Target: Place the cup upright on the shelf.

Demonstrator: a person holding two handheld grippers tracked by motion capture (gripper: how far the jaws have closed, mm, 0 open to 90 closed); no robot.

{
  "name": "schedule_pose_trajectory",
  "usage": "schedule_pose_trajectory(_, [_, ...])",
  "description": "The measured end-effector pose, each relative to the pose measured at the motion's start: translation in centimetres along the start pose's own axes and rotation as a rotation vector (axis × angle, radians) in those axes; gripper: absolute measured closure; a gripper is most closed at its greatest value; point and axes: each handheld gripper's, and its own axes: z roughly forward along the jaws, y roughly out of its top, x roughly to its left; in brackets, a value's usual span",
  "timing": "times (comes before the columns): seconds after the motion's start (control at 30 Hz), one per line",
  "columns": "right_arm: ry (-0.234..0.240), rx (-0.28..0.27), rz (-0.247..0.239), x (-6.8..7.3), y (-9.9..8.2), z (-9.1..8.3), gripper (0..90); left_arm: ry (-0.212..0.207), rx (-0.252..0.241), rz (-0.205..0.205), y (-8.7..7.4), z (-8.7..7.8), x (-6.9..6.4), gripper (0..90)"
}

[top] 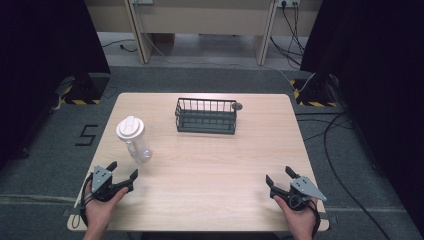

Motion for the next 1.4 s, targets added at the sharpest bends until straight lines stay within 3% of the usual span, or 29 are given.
schedule_pose_trajectory(0.37, [-0.006, -0.005, -0.001, 0.0, 0.0, 0.0, 19.8, -0.014, -0.013, -0.001, 0.3, 0.1, -0.1, 14.5])
schedule_pose_trajectory(0.53, [-0.007, -0.001, 0.006, 0.0, 0.0, 0.0, 20.1, -0.008, -0.012, -0.032, 0.2, 0.2, -0.1, 14.5])
schedule_pose_trajectory(1.03, [-0.006, 0.004, -0.004, 0.1, 0.0, 0.0, 20.1, 0.012, -0.012, -0.020, 1.1, 2.4, -0.2, 14.5])
schedule_pose_trajectory(1.4, [-0.004, 0.006, -0.002, 0.1, 0.0, 0.0, 20.2, 0.030, -0.011, -0.021, 1.6, 4.2, 1.1, 14.4])
